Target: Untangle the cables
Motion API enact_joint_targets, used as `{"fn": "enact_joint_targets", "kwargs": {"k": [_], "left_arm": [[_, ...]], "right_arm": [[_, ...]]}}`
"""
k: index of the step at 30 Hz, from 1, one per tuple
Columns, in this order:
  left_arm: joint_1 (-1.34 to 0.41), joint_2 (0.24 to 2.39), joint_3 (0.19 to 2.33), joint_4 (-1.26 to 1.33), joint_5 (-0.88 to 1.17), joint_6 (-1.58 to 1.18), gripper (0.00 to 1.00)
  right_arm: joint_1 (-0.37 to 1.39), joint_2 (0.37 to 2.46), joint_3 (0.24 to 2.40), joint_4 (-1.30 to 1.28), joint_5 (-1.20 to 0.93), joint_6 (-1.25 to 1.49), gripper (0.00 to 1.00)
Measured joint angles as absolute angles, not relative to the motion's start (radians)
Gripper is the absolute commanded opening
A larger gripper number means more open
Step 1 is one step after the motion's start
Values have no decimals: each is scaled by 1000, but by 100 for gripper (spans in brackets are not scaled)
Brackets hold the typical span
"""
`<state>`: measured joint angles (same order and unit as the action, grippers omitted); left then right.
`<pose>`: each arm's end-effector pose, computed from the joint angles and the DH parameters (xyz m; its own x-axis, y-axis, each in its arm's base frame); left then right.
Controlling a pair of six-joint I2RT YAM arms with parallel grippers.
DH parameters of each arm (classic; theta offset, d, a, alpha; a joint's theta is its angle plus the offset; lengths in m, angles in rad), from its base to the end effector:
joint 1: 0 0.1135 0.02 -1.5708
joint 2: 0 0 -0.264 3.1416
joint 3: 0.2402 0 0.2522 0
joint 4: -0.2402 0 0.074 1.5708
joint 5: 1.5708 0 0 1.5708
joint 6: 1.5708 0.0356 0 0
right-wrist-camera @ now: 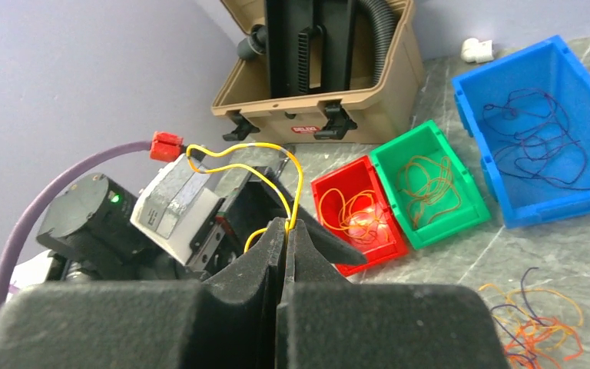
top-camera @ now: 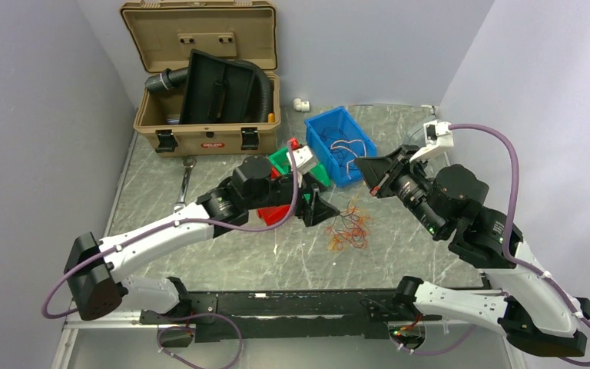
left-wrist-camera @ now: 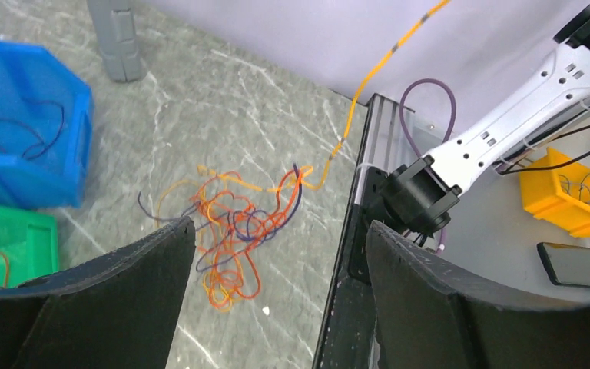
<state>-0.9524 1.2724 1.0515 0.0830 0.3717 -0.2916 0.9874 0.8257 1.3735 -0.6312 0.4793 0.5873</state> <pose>0.1638 -0.2525 0.3560 -0.3545 0.0363 -0.9343 0.9040 0.2688 -0.3326 0.0821 0.0945 0.4775 -0.3083 0.4255 -0.8508 -0.3803 0.7647 0.5202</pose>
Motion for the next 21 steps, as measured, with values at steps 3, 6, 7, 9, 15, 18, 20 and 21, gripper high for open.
{"fn": "enact_joint_targets", "kwargs": {"k": [3,6,7,9,15,18,20,21], "left_arm": [[-952,1311,1081,124,400,-299,75],[-956,1371,1140,155,428,-313,69],[-959,1394,1166,154,436,-317,67],[-970,1439,1214,160,449,-321,57],[-1002,1488,1235,180,472,-336,0],[-999,1488,1228,215,478,-348,0],[-984,1477,1200,267,479,-365,0],[-974,1464,1171,293,482,-380,0]], "right_arm": [[987,826,1370,-615,463,604,0],[987,829,1361,-598,452,616,0],[987,831,1360,-593,447,620,0],[987,838,1356,-580,438,625,0],[987,854,1338,-552,404,632,40],[987,858,1325,-553,400,635,70],[987,855,1314,-559,403,633,76],[987,851,1308,-561,407,630,79]]}}
